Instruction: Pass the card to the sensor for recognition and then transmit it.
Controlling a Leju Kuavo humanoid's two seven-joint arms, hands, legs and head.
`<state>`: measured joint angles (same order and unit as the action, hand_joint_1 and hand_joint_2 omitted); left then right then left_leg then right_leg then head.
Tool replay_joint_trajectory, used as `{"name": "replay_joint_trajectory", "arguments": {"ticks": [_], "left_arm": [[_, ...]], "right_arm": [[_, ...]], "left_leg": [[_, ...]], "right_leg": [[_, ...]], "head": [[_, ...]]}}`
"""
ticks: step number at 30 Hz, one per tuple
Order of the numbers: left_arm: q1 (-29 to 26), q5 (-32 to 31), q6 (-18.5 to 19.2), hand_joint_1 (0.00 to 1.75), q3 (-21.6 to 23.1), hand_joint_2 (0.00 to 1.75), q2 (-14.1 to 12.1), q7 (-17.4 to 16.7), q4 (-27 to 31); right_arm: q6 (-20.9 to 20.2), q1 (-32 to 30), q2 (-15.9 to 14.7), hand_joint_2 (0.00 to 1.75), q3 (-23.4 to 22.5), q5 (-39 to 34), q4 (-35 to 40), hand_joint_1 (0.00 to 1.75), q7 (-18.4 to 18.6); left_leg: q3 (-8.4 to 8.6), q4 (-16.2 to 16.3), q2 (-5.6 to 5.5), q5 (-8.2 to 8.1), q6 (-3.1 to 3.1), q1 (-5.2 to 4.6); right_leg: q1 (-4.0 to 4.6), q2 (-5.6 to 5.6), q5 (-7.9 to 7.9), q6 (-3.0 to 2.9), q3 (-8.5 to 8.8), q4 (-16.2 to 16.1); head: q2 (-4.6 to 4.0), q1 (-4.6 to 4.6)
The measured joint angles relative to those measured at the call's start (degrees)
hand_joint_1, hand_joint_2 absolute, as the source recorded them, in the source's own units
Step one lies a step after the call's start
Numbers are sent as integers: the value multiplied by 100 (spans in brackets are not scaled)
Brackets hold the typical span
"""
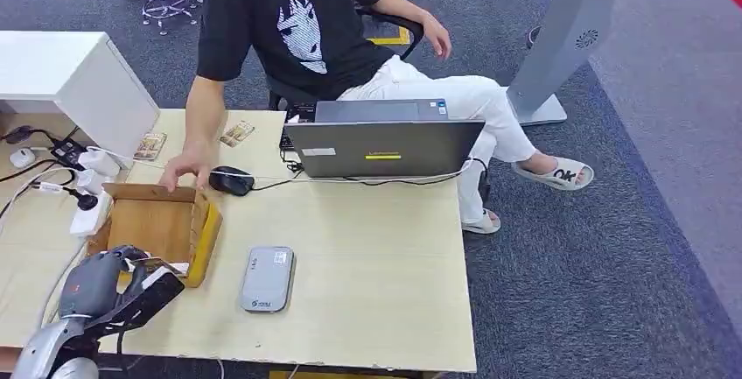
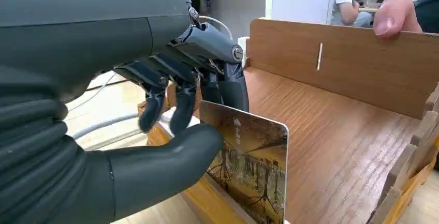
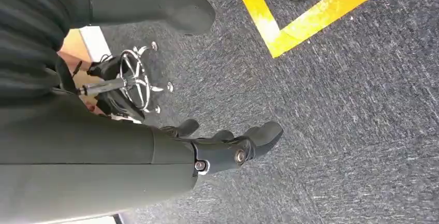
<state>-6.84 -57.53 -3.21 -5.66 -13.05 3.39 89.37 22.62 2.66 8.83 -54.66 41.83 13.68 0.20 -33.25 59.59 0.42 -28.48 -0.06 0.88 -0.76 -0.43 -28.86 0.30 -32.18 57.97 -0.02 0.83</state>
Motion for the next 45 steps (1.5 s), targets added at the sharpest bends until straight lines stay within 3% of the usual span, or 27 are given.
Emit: {"name": "replay_joint_trajectory", "arguments": {"ticks": [15,25,34,43,45], "left_arm": [[0,63,-55,175,90,175,0,98,0],[85,20,-317,175,94,175,-15,153,2],[274,-282,-490,175,2,175,-359,46,81],[302,-2108,-939,175,-236,175,-1153,-483,216],[319,-2273,-1056,175,-350,175,-1336,-538,214]], "right_arm": [[0,3,-2,175,-76,77,0,0,-26],[-2,7,-2,175,-116,164,0,0,-72],[-7,5,-28,175,-160,230,0,0,-81],[-35,3,-70,175,-227,356,0,0,-39],[-42,2,-83,175,-245,385,0,0,-33]], "left_leg": [[0,0,-1,0,0,0],[0,0,-1,0,0,0],[0,0,-2,1,-1,3],[-1,0,0,1,-2,11],[0,0,0,2,-3,12]], "right_leg": [[0,0,0,0,0,0],[0,-1,0,0,0,0],[2,-2,0,0,1,2],[7,1,0,-1,0,3],[8,1,0,-1,0,3]], "head": [[0,0],[0,0],[0,0],[0,0],[0,0]]}}
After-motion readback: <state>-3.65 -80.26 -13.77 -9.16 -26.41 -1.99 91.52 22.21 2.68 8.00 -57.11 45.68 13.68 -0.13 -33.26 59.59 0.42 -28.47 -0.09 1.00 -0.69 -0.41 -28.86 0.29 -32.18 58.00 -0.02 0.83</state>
